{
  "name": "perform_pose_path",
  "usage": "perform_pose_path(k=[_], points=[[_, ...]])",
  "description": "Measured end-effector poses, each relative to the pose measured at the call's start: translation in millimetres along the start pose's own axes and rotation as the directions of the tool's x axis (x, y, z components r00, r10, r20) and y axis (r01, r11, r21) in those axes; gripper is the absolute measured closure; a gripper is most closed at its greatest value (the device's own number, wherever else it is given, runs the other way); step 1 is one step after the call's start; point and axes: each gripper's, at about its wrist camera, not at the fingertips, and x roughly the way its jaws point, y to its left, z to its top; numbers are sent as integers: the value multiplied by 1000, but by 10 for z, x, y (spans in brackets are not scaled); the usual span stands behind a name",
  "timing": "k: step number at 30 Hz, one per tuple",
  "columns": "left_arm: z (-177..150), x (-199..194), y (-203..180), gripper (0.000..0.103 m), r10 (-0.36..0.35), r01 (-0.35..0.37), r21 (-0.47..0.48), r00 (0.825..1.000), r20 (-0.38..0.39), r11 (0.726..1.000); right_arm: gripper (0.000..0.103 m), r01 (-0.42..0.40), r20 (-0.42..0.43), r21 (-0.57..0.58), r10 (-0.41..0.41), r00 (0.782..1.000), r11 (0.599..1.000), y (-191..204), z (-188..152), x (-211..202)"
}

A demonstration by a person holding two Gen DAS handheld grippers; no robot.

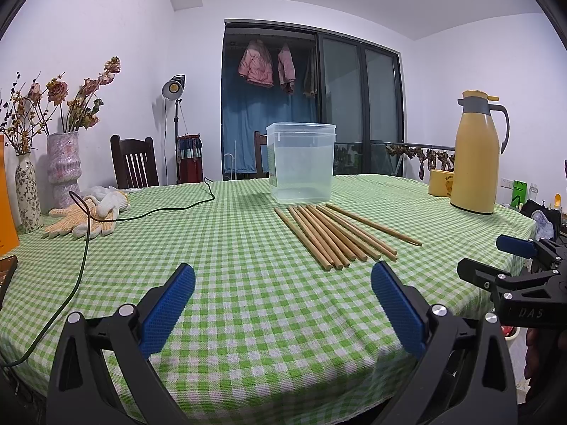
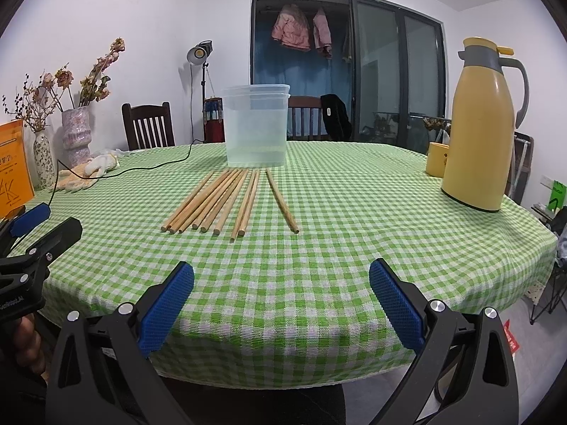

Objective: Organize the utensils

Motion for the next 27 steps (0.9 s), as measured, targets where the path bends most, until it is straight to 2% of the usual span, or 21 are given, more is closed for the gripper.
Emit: perform_pose_path(k=[12, 21, 27], points=[[-5, 19, -17, 6, -2, 2, 5, 1000, 1, 1000, 8, 10, 6, 3, -10, 1000, 1000, -6, 7, 1], [109, 59, -38, 6, -6, 5, 25, 999, 38, 1000, 8, -8, -4, 13, 8, 1000, 1000, -27, 47, 84], [226, 263, -16, 6, 9, -9, 3, 1000, -5, 1000, 8, -20, -18, 1, 20, 1000, 1000, -32, 215, 200]])
